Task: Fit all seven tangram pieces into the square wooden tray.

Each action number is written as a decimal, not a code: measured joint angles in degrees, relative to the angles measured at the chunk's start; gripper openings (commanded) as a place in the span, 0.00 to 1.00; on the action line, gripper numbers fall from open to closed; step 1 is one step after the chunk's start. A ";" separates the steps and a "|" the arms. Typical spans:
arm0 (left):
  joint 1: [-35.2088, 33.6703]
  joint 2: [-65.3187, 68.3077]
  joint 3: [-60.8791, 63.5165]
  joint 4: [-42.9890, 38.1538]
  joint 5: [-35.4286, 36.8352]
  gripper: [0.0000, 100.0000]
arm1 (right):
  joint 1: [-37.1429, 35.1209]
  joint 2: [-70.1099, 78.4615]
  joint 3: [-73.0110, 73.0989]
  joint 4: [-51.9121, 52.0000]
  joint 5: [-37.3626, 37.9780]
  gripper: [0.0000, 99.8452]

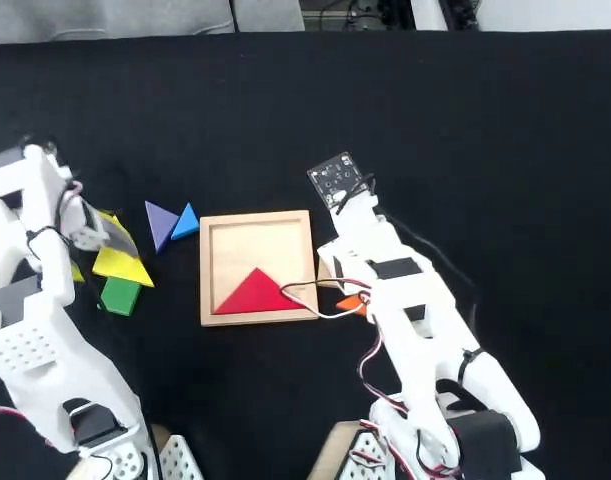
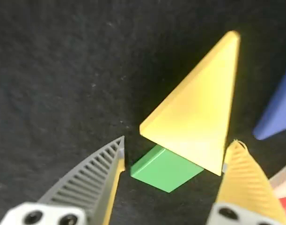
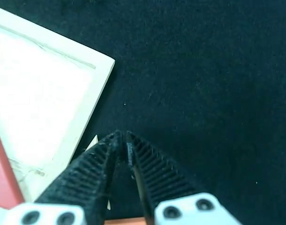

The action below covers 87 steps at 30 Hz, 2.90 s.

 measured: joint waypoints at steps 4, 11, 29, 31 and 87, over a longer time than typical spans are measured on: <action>-0.62 0.00 4.22 -4.57 4.48 0.33 | 0.00 0.00 0.00 0.00 0.00 0.01; -1.32 0.00 4.22 -6.68 5.80 0.22 | 0.00 0.00 0.00 0.00 0.00 0.01; 2.81 0.44 -5.80 -9.58 -11.87 0.14 | 0.00 0.00 0.00 -0.18 0.00 0.01; 3.52 0.44 -7.12 -9.41 -18.99 0.14 | 0.00 0.00 0.00 -0.18 0.00 0.01; 43.25 -6.24 -6.59 6.68 -84.31 0.14 | 20.57 0.00 0.00 -9.49 -0.70 0.01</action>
